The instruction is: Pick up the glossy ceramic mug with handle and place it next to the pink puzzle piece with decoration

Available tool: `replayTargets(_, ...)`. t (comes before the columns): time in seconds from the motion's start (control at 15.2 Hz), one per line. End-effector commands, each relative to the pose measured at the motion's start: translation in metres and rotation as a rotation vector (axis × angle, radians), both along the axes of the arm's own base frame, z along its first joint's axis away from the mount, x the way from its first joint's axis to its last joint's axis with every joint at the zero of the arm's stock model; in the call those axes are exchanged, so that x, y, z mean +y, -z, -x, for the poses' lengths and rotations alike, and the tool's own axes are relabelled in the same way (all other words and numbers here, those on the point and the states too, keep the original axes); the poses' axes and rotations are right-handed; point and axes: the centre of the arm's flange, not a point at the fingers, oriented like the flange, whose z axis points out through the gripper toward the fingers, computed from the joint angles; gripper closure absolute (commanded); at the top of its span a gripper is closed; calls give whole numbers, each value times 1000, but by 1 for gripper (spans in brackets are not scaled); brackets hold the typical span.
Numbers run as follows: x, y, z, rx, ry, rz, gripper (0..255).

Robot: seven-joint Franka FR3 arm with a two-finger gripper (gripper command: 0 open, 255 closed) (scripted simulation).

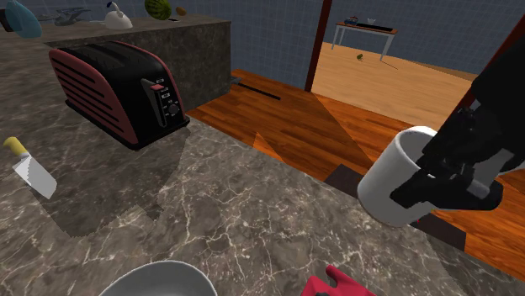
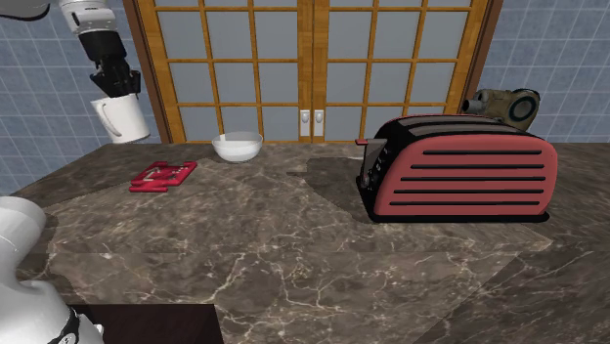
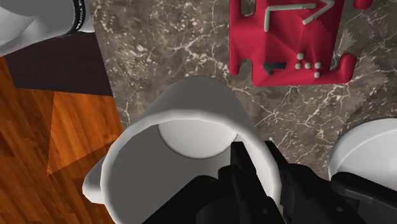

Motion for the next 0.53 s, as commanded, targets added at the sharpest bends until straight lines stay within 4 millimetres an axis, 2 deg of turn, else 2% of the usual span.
replayTargets(0.0, -2, 1, 27, 1, 1, 0, 255)
replayTargets(0.46, -6, 1, 120, 1, 1, 0, 255)
